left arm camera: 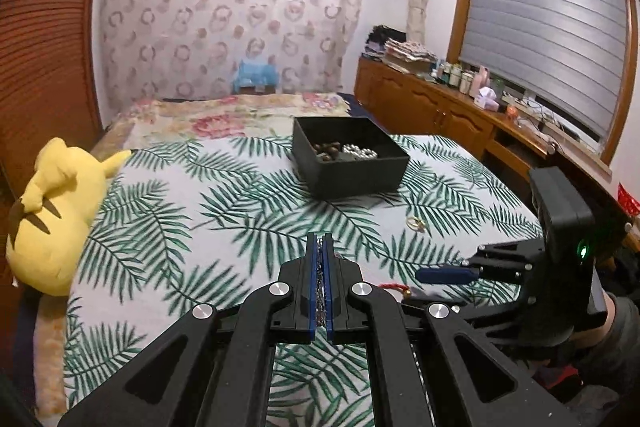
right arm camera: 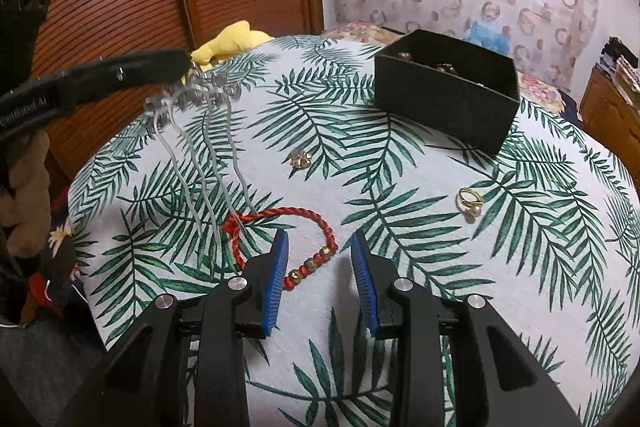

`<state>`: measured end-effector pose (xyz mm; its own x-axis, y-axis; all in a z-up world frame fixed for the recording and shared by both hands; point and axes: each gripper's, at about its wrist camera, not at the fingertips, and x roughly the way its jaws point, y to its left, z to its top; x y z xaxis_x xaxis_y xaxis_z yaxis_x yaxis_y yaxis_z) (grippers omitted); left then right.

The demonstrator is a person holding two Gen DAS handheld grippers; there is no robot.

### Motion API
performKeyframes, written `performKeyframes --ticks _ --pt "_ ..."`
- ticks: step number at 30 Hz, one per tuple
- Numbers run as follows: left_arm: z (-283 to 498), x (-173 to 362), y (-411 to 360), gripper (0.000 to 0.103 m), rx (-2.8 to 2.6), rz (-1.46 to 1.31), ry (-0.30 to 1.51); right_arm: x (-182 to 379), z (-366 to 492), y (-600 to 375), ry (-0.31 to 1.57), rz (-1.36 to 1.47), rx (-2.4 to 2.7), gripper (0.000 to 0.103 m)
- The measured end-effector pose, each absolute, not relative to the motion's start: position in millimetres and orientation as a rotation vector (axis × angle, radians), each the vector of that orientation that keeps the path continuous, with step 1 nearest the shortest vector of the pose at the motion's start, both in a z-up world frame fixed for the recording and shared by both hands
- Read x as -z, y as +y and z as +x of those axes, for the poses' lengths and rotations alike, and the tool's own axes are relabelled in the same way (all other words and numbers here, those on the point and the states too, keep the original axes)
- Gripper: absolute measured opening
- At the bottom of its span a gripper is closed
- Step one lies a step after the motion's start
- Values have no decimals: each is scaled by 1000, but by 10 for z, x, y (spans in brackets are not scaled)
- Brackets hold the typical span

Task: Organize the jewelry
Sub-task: 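Grasp the red cord bracelet with the right gripper while the left gripper lifts the silver comb, then carry the comb and red cord bracelet into the black box and release both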

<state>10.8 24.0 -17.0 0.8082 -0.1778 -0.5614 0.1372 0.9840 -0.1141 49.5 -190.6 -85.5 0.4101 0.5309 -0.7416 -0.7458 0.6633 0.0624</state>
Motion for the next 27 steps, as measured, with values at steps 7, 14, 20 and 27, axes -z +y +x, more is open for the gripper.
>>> performKeyframes --ticks 7,14,20,27 --pt "141 119 316 2 144 -67 582 932 462 -1852 819 -364 -795 21" --pt "257 101 304 2 141 -59 577 904 521 -1932 818 -396 -781 8" --pt "403 56 272 2 151 -49 574 694 674 -2030 766 -398 -762 8" --pt "678 -67 202 2 164 -40 553 412 1002 -2185 699 -383 -730 8"
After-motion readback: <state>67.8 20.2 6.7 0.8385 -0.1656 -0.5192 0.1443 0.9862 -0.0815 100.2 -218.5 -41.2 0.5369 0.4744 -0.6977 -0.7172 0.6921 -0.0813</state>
